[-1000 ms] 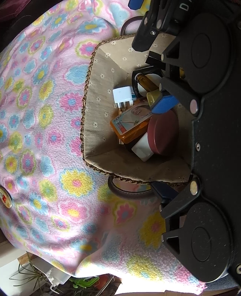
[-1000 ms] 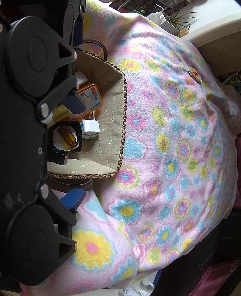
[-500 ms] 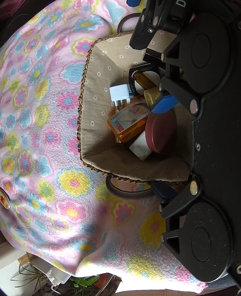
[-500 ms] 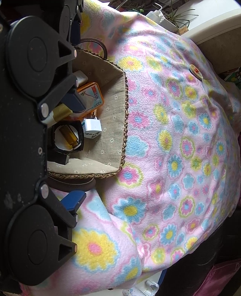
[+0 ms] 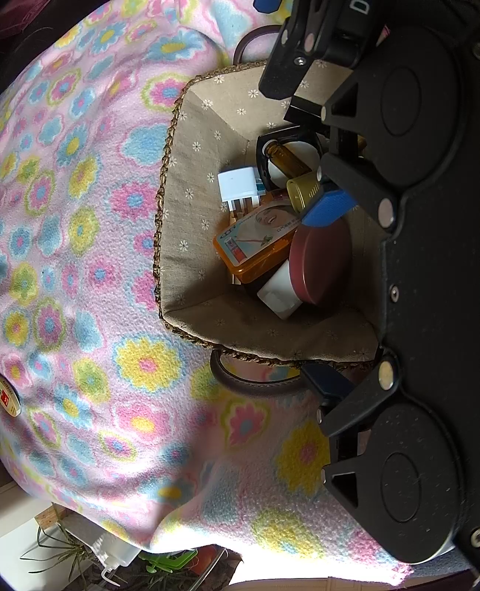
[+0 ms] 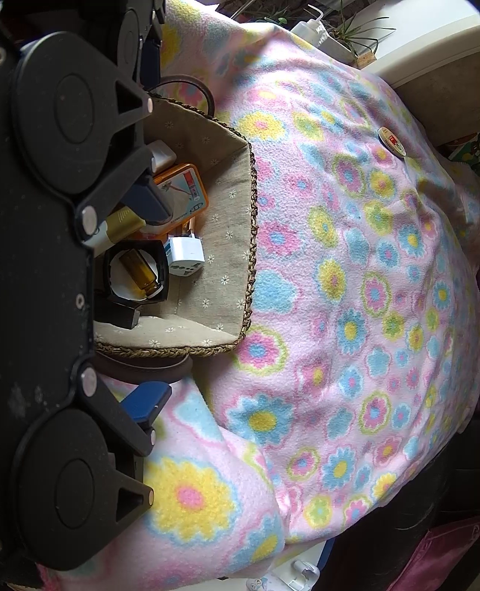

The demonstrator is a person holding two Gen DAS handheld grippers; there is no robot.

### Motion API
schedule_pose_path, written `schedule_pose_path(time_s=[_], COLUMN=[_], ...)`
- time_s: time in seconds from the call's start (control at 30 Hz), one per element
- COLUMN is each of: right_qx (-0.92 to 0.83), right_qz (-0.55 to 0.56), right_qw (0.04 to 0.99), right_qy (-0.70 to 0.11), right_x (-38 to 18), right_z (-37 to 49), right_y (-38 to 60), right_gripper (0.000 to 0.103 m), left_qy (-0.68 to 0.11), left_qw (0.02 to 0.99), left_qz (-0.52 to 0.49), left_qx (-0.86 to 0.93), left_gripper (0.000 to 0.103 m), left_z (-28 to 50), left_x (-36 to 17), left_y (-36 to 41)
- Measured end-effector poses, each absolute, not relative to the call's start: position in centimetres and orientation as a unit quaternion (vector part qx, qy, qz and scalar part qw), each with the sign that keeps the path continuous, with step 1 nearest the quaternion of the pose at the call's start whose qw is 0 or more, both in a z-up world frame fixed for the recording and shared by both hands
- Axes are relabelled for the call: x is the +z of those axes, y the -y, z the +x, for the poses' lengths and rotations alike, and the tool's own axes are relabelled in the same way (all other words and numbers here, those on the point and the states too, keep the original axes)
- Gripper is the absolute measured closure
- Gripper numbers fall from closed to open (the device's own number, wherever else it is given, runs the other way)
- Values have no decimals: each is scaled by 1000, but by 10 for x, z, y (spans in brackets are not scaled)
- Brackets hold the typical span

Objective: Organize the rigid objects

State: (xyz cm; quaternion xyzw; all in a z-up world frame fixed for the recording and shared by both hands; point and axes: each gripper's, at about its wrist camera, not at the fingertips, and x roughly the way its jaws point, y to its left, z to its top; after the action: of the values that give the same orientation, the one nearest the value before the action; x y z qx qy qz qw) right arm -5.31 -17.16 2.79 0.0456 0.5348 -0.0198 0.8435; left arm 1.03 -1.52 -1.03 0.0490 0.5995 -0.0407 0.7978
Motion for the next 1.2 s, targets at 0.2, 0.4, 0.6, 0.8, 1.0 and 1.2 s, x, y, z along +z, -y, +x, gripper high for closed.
schedule_pose_path(time_s=[0.2,0.4,0.6,0.8,1.0,1.2], right_qx=[-19,-19,-19,-19,-18,-18], right_qz=[46,46,46,46,47,47], right_qw=[844,844,844,844,844,844], right_qy=[-535,-535,-535,-535,-535,-535], right_x=[28,27,27,27,27,27], right_z=[-53,-53,-53,-53,-53,-54], right_y=[172,172,172,172,172,173], right_gripper=[7,6,6,6,6,6], left_qy=[-599,-599,-599,-599,-596,-597], left_qw=[798,798,798,798,800,800], left_qz=[49,49,49,50,50,49], left_qx=[-41,-41,-41,-41,-40,-40], left_gripper=[25,25,25,25,25,25], left_z=[10,10,11,11,11,11], left_x=[-10,-10,-10,-10,-9,-9], left_y=[15,15,15,15,15,15])
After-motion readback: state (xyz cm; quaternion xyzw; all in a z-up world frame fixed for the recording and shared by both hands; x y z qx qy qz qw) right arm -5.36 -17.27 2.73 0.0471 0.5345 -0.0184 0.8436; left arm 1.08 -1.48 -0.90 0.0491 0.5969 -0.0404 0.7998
